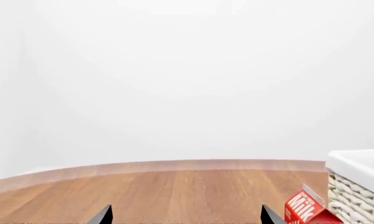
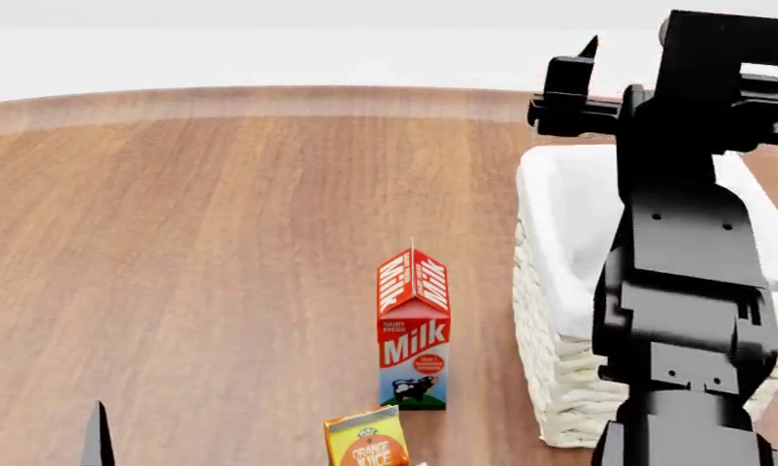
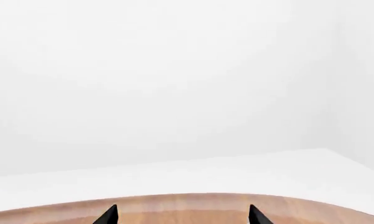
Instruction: Pick up the tomato sauce, and put it in the basket.
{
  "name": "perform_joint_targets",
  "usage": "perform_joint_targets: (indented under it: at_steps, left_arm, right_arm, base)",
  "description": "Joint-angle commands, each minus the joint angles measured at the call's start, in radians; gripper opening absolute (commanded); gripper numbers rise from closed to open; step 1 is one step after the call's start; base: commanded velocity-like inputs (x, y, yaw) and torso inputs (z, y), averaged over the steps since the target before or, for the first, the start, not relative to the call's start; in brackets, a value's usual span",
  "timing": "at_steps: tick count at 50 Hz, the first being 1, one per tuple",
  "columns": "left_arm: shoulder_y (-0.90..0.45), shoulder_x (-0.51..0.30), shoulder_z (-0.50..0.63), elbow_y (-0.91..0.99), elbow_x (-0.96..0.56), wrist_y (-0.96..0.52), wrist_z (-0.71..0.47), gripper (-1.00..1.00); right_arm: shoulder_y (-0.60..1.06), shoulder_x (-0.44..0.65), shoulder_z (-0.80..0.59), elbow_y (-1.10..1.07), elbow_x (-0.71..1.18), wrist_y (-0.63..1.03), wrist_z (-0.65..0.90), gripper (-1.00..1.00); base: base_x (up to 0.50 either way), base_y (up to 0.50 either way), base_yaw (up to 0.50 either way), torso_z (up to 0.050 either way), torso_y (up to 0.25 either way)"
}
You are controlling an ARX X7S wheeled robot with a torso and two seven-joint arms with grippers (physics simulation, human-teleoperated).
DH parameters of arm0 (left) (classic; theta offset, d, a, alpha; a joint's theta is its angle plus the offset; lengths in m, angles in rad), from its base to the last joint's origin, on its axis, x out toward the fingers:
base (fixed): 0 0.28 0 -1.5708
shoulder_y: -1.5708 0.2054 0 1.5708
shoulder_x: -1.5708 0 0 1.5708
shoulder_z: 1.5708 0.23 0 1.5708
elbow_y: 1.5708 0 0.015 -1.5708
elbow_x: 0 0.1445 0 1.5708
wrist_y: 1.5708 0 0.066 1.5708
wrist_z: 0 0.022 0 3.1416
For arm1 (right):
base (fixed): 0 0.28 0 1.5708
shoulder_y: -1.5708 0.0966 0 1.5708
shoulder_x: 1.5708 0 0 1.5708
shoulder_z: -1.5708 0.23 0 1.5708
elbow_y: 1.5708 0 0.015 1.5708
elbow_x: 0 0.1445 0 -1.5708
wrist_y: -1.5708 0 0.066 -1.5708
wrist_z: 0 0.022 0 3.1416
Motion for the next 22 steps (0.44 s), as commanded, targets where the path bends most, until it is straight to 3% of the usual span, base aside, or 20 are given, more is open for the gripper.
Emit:
perform_joint_targets:
  at_steps: [1, 13, 22]
  left_arm:
    - [-0.003, -0.001, 0.004, -0.008, -0.002, 0.002, -0.002, 1.00]
    - [-0.002, -0.004, 0.009, -0.004, 0.000, 0.001, -0.008, 1.00]
    - [-0.001, -0.006, 0.014, -0.002, 0.000, 0.003, -0.009, 1.00]
  right_arm:
    - [-0.186, -0.019, 0.024, -0.714, 0.075, 0.315, -0.068, 1.00]
    - [-0.356, -0.011, 0.062, -1.423, 0.207, 0.714, -0.058, 1.00]
    - [-0.513, 0.060, 0.031, -1.646, 0.166, 0.700, -0.055, 1.00]
  base:
    - [0.00, 0.00, 0.00, 0.000, 0.000]
    - [0.00, 0.00, 0.00, 0.000, 0.000]
    - [0.00, 0.00, 0.00, 0.000, 0.000]
